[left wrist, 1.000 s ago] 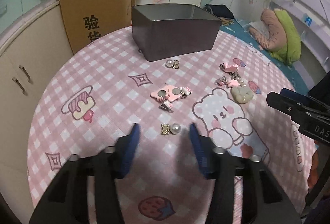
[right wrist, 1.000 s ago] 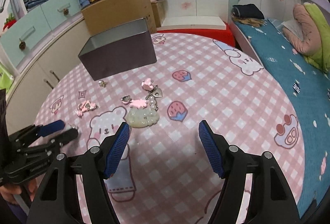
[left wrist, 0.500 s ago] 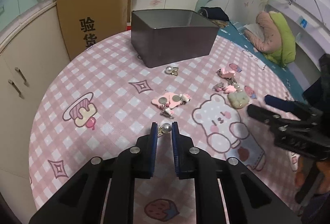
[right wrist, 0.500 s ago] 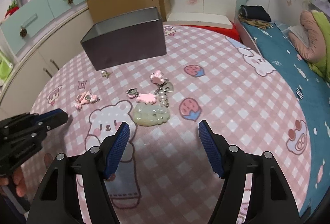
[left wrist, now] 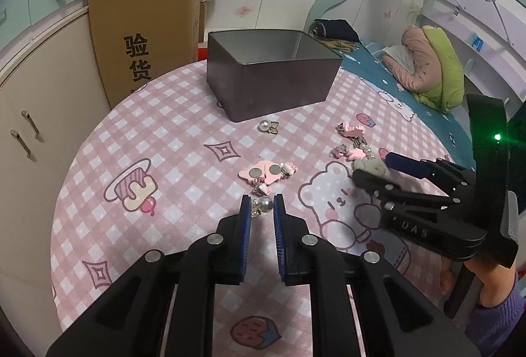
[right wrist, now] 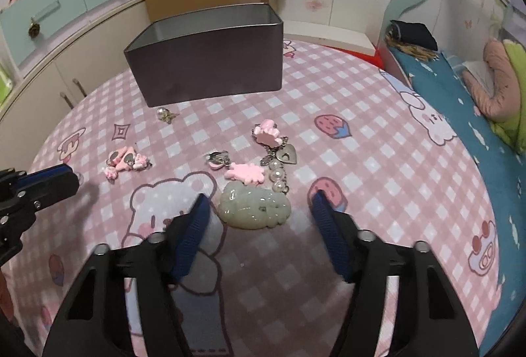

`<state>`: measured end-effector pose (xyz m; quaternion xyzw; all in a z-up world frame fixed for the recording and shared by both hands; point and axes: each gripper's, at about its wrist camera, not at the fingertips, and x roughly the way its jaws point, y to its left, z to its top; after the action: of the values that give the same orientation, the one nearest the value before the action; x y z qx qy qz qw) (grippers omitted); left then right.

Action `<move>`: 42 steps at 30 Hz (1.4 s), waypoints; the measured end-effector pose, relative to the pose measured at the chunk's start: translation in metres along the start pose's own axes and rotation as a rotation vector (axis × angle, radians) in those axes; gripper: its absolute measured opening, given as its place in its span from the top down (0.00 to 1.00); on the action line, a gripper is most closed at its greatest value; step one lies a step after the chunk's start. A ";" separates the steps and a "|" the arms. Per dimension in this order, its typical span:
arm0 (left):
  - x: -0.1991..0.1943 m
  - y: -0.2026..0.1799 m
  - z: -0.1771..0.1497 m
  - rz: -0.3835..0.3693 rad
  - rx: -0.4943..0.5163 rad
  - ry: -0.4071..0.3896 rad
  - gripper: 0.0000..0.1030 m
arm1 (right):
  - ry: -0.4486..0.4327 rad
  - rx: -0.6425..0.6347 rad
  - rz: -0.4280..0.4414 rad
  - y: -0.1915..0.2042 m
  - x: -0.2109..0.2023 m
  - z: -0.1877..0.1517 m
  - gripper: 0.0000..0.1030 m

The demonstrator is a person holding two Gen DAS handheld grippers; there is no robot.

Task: Organize jewelry
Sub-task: 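Grasp a pearl earring with the left tool while the right tool grasps the jade pendant, then place the earring and jade pendant into the grey box and open both tools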

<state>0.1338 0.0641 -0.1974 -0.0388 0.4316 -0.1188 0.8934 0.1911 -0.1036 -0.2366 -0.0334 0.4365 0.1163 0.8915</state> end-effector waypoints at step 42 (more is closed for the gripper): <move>0.010 -0.010 0.143 -0.111 0.048 -0.099 0.88 | -0.159 0.027 0.155 -0.007 -0.036 0.114 0.59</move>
<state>0.2497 0.0474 -0.1137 -0.0472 0.3812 -0.1763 0.9063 0.2597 -0.0988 -0.1382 0.0216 0.3673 0.1814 0.9120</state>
